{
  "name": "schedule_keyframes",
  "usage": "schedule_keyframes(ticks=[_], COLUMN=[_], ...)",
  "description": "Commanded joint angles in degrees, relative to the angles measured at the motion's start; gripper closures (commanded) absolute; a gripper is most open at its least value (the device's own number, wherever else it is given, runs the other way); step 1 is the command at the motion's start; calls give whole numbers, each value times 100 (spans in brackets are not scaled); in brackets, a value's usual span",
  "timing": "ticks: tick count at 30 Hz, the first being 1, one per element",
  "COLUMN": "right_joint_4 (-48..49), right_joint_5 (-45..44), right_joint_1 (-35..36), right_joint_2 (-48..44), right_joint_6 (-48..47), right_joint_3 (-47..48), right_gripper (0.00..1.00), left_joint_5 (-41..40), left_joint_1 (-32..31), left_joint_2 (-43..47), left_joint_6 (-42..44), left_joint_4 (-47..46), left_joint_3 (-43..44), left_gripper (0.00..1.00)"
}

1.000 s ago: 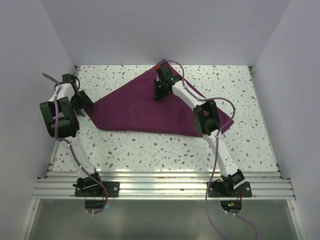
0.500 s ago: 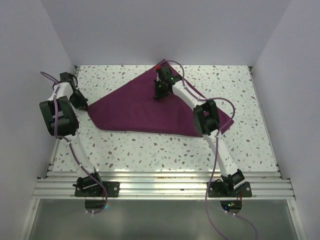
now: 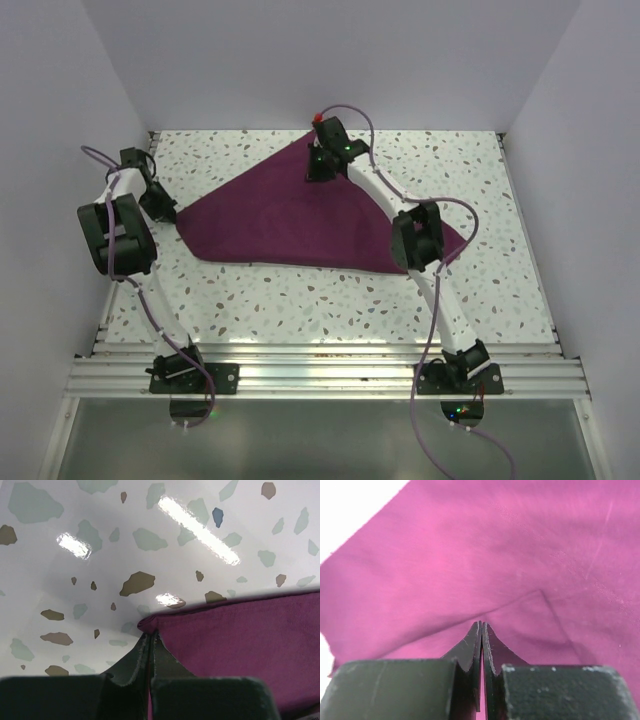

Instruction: Prepare the surgical pack

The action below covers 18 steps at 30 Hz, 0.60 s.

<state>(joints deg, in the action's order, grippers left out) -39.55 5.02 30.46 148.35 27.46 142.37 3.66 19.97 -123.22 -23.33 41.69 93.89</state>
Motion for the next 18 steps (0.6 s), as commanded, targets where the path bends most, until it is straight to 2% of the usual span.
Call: schedule_keyframes(ticks=[1, 9, 13, 18], right_joint_4=[228, 246, 281, 299], right_joint_5=[15, 465, 667, 624], right_joint_1=[205, 1014, 1628, 1894], right_joint_2=[-869, -1274, -1107, -905], right_joint_6=[189, 40, 276, 479], right_joint_3=[362, -270, -376, -429], right_gripper=[100, 100, 100, 100], left_joint_5=[12, 196, 310, 372], left_joint_1=[25, 7, 16, 16], left_joint_2=[325, 597, 667, 834], left_joint_6=[136, 48, -13, -57], left_joint_4=[-29, -135, -118, -65], left_joint_3=[-55, -108, -55, 24], left_gripper=[100, 100, 100, 100])
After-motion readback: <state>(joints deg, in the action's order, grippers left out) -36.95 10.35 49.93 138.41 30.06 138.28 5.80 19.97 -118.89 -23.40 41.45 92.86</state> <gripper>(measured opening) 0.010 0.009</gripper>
